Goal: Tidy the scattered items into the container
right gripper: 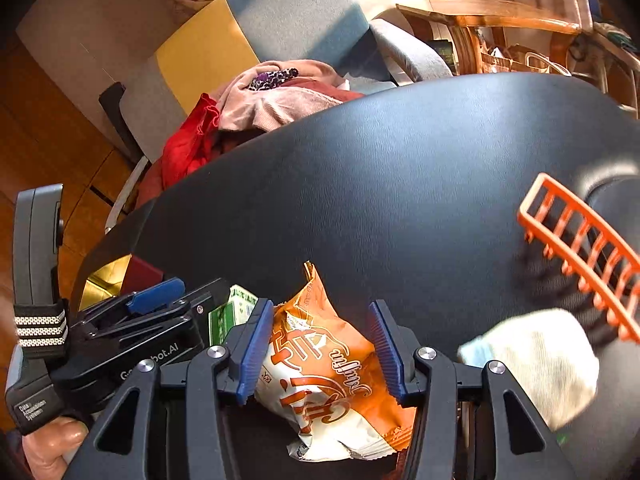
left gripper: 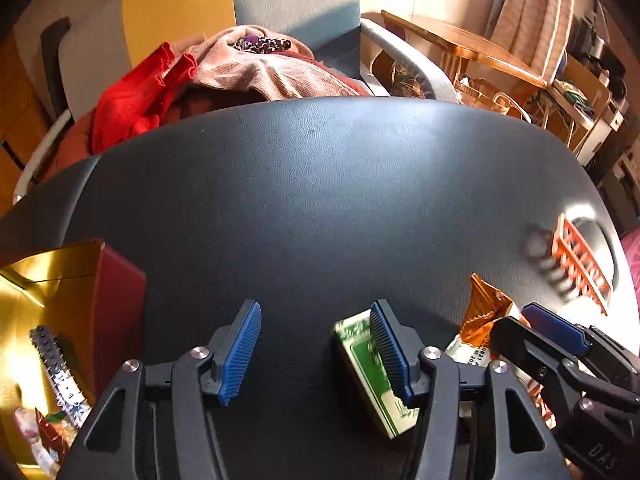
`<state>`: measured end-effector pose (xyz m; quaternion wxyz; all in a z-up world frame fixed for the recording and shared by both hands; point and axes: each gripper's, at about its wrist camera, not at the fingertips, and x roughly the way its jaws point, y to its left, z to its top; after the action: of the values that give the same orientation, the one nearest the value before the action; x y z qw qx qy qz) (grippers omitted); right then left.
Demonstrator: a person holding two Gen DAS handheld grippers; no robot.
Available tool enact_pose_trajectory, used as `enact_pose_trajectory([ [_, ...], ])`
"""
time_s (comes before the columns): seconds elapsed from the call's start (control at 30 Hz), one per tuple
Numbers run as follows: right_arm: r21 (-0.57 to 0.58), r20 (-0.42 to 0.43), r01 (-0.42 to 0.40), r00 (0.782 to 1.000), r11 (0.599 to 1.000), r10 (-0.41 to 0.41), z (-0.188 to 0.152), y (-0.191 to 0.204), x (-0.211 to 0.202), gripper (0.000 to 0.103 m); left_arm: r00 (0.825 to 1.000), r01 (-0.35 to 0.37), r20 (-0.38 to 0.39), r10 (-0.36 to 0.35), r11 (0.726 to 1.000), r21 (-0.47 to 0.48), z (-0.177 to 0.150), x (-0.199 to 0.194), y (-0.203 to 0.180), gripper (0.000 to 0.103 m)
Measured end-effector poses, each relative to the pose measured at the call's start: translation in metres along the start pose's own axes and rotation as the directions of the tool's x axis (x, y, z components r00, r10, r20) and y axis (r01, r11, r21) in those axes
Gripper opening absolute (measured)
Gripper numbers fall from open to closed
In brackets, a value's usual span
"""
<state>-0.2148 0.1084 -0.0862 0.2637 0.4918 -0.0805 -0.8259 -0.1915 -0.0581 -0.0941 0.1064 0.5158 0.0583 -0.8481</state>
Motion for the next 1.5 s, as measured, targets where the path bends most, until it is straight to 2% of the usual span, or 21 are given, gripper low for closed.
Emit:
enact_pose_trajectory([
  [0.33, 0.002, -0.012, 0.024, 1.0, 1.0, -0.024, -0.058, 0.017, -0.03, 0.058, 1.0, 0.006, 0.01, -0.006, 0.999, 0.038, -0.042, -0.025, 0.009, 0.058],
  [0.43, 0.0, -0.007, 0.028, 1.0, 1.0, -0.028, -0.074, 0.021, -0.039, 0.058, 0.998, 0.053, -0.017, -0.052, 0.998, 0.025, -0.048, -0.027, 0.015, 0.058],
  [0.47, -0.003, -0.002, 0.035, 0.999, 0.999, -0.035, -0.079, 0.022, -0.043, 0.058, 0.997, 0.082, -0.007, -0.082, 0.997, 0.013, -0.048, -0.031, 0.018, 0.058],
  [0.57, -0.008, 0.043, 0.06, 0.997, 0.998, -0.06, -0.09, 0.024, -0.056, 0.058, 0.994, 0.109, 0.019, -0.109, 0.994, 0.005, -0.045, -0.041, 0.021, 0.058],
  [0.7, 0.001, 0.095, 0.085, 0.992, 0.996, -0.084, -0.099, 0.024, -0.069, 0.058, 0.994, 0.103, 0.035, -0.104, 0.994, 0.027, -0.036, -0.045, 0.012, 0.058],
  [0.83, 0.007, 0.136, 0.099, 0.986, 0.995, -0.099, -0.107, 0.023, -0.081, 0.058, 0.997, 0.076, 0.016, -0.077, 0.996, 0.05, -0.03, -0.035, -0.001, 0.058],
  [1.0, -0.01, 0.154, 0.136, 0.979, 0.991, -0.133, -0.117, 0.023, -0.088, 0.058, 0.993, 0.115, -0.003, -0.115, 0.993, 0.028, -0.023, -0.025, -0.009, 0.06],
  [1.23, -0.005, 0.162, 0.13, 0.979, 0.991, -0.128, -0.118, 0.021, -0.085, 0.058, 0.995, 0.088, -0.043, -0.086, 0.994, 0.066, -0.02, -0.006, -0.025, 0.06],
  [1.3, -0.009, 0.165, 0.127, 0.978, 0.992, -0.124, -0.118, 0.021, -0.085, 0.058, 0.994, 0.097, -0.052, -0.094, 0.994, 0.059, -0.026, -0.005, -0.021, 0.056],
  [1.43, -0.008, 0.169, 0.122, 0.978, 0.992, -0.119, -0.119, 0.02, -0.084, 0.06, 0.991, 0.122, -0.065, -0.119, 0.992, 0.043, -0.039, -0.007, -0.01, 0.035],
  [1.5, -0.002, 0.17, 0.118, 0.979, 0.993, -0.116, -0.12, 0.019, -0.084, 0.061, 0.989, 0.134, -0.072, -0.132, 0.99, 0.035, -0.045, -0.009, -0.005, 0.034],
])
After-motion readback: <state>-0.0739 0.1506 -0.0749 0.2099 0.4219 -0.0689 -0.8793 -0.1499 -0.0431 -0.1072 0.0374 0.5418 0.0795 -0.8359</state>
